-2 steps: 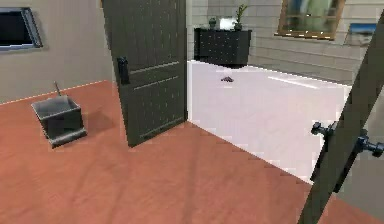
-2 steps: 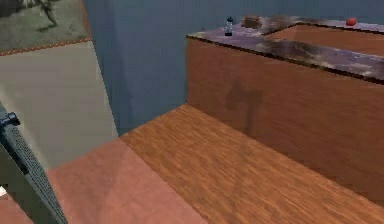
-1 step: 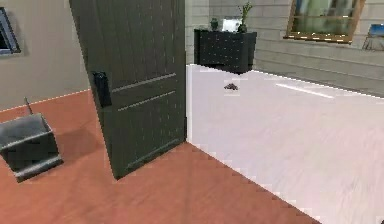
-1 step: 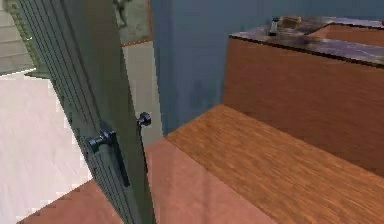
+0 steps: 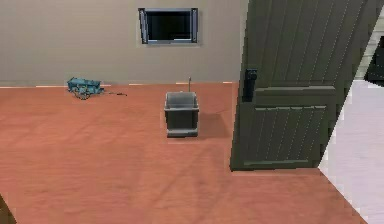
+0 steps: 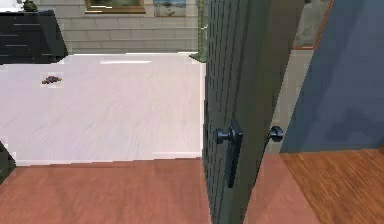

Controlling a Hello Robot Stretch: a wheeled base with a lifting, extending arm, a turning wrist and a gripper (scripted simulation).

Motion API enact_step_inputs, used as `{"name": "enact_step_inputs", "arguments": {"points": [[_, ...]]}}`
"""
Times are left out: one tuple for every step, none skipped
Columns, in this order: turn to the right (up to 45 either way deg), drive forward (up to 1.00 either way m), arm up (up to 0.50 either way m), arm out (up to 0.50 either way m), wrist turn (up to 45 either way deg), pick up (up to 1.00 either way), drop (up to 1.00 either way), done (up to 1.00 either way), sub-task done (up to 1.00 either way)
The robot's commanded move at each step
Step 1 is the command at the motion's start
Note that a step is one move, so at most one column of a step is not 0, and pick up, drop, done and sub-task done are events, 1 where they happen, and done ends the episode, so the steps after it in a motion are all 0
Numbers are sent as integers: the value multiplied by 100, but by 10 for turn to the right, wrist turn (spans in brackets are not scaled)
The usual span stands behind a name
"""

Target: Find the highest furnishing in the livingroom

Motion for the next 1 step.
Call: {"name": "enact_step_inputs", "arguments": {"points": [[0,30,0,0,0,0,0,0,0]]}}
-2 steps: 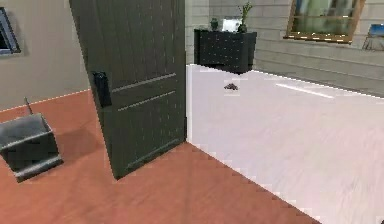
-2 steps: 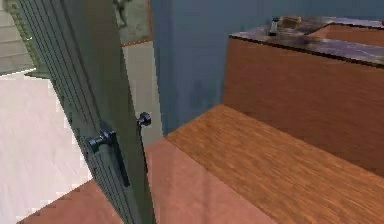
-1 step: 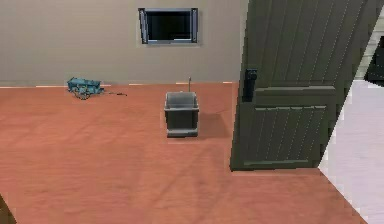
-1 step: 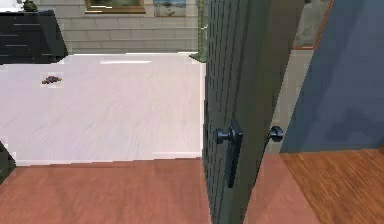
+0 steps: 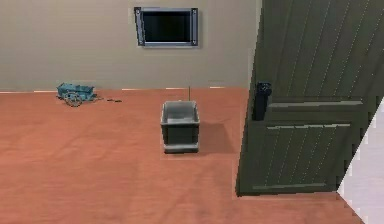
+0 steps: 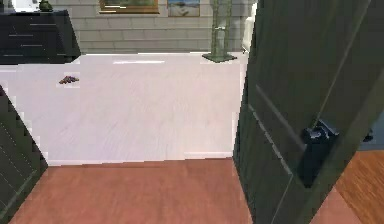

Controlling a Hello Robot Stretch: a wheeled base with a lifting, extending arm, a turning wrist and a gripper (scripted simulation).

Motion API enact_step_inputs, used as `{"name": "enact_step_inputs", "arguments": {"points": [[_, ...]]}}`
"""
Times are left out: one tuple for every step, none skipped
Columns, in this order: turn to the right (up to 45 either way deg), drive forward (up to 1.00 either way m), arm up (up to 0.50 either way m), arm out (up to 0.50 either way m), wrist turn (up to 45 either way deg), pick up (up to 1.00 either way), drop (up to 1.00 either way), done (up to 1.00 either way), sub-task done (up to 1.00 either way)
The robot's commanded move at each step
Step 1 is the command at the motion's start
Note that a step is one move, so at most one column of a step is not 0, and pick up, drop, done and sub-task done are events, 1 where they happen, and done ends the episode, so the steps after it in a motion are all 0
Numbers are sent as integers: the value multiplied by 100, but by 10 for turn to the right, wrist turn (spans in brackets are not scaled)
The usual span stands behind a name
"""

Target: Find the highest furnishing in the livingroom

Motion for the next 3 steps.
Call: {"name": "enact_step_inputs", "arguments": {"points": [[-270,0,0,0,0,0,0,0,0],[0,100,0,0,0,0,0,0,0],[-60,0,0,0,0,0,0,0,0]]}}
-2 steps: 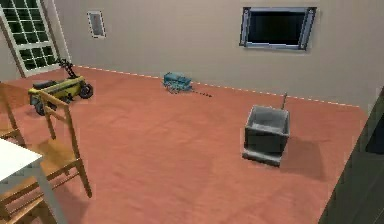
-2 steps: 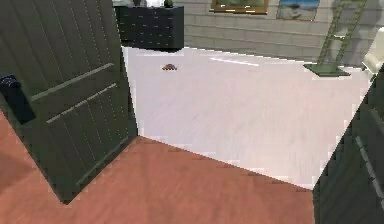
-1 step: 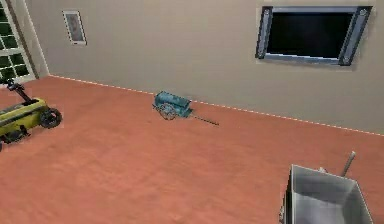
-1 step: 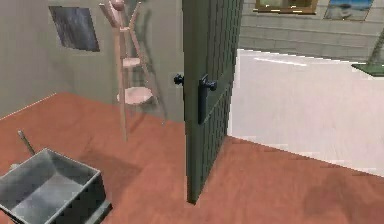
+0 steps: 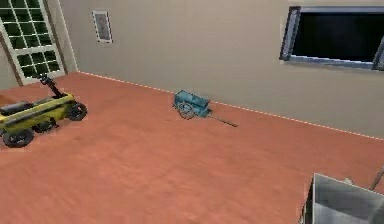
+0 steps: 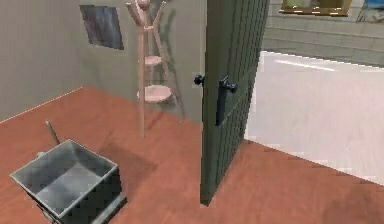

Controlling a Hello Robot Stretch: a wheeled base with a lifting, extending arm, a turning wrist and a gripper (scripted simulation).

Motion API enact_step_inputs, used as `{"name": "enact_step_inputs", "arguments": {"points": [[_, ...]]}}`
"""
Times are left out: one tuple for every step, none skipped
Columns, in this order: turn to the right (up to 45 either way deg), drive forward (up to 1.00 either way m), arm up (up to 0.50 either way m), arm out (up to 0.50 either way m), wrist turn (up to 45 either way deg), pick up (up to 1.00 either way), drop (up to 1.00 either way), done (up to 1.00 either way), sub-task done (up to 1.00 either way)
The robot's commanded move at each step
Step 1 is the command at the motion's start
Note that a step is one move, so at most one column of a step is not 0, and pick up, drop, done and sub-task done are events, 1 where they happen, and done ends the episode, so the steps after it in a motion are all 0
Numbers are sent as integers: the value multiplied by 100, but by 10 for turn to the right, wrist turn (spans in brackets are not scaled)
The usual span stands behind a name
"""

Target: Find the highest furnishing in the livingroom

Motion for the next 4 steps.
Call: {"name": "enact_step_inputs", "arguments": {"points": [[0,35,0,0,0,0,0,0,0],[270,0,0,0,0,0,0,0,0],[0,100,0,0,0,0,0,0,0],[90,0,0,0,0,0,0,0,0]]}}
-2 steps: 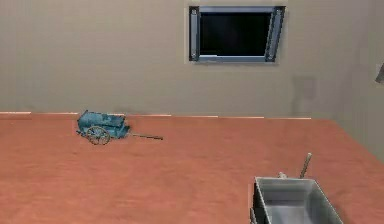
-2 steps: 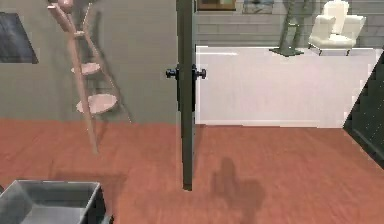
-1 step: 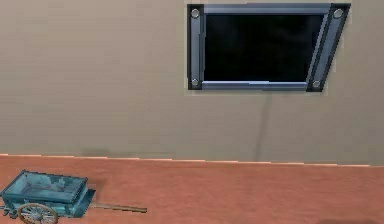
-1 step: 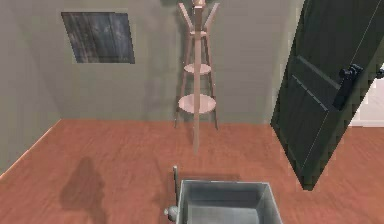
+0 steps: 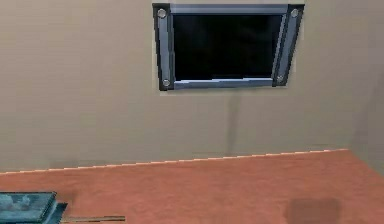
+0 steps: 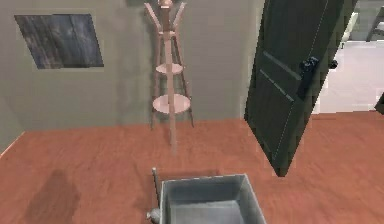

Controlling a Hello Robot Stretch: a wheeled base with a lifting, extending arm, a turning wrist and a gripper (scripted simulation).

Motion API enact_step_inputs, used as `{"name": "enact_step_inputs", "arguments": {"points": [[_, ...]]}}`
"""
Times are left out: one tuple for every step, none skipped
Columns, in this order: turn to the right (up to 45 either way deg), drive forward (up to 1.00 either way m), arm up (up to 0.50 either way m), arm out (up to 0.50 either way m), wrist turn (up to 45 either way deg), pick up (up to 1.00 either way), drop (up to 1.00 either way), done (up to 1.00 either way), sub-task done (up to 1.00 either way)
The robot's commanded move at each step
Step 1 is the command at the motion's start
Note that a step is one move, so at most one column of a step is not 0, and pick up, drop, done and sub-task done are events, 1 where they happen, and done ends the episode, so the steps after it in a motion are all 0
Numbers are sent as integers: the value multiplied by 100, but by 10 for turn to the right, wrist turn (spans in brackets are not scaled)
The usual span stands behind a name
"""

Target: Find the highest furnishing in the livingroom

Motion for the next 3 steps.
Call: {"name": "enact_step_inputs", "arguments": {"points": [[0,35,0,0,0,0,0,0,0],[450,0,0,0,0,0,0,0,0],[30,0,0,0,0,0,0,0,0]]}}
